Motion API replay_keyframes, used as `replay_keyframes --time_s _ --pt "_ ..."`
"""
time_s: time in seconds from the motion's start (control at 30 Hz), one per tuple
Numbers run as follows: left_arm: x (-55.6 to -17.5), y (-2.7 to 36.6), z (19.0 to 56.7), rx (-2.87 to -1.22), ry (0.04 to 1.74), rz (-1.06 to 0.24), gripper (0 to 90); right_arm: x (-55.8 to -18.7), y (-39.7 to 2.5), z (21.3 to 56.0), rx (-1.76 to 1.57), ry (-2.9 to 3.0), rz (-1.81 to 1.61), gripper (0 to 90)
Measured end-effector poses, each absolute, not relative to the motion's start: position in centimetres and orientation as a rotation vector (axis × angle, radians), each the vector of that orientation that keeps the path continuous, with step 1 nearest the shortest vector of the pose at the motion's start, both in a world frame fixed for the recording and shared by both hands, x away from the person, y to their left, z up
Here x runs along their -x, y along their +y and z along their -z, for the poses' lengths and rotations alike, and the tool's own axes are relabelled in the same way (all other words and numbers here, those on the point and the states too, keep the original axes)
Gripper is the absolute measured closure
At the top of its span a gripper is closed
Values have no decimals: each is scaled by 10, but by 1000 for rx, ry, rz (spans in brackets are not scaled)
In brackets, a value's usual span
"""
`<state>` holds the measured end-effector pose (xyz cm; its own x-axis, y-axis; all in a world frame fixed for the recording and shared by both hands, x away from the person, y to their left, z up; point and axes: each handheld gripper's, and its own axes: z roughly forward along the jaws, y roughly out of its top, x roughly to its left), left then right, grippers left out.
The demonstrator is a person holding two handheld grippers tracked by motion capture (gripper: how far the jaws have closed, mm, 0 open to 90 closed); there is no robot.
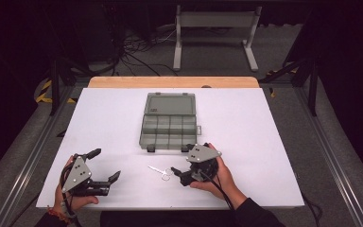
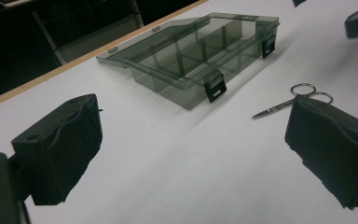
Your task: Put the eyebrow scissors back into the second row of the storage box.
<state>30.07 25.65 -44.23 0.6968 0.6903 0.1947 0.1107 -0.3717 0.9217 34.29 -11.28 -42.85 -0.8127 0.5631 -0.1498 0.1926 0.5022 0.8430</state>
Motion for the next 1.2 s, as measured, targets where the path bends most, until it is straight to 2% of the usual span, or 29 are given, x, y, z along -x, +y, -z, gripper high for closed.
replay_keyframes --time_s 0.27,0.4,0.5,0.67,0.73,0.8,0.93,0.97,1.2 --pt "-297 258 445 -1892 631 -700 49 -366 -72 444 -620 2460 -1164 124" --pt "-299 256 446 -1896 631 -698 50 -372 -62 449 -626 2489 -1142 168" --pt "-301 254 447 -1905 622 -695 51 -377 -53 455 -637 2529 -1116 248" --pt "-301 253 448 -1915 618 -695 53 -382 -42 462 -661 2582 -1074 314" --pt "-301 253 448 -1917 620 -692 54 -383 -39 463 -680 2590 -1084 376" --pt "-301 253 448 -1919 620 -691 54 -383 -38 463 -683 2598 -1091 393" --pt "-301 252 448 -1917 619 -687 56 -382 -38 462 -679 2612 -1097 531" --pt "-301 252 448 -1917 619 -687 56 -382 -38 462 -679 2612 -1097 531" --pt "-301 252 449 -1924 622 -684 57 -377 -38 461 -654 2648 -1107 786"
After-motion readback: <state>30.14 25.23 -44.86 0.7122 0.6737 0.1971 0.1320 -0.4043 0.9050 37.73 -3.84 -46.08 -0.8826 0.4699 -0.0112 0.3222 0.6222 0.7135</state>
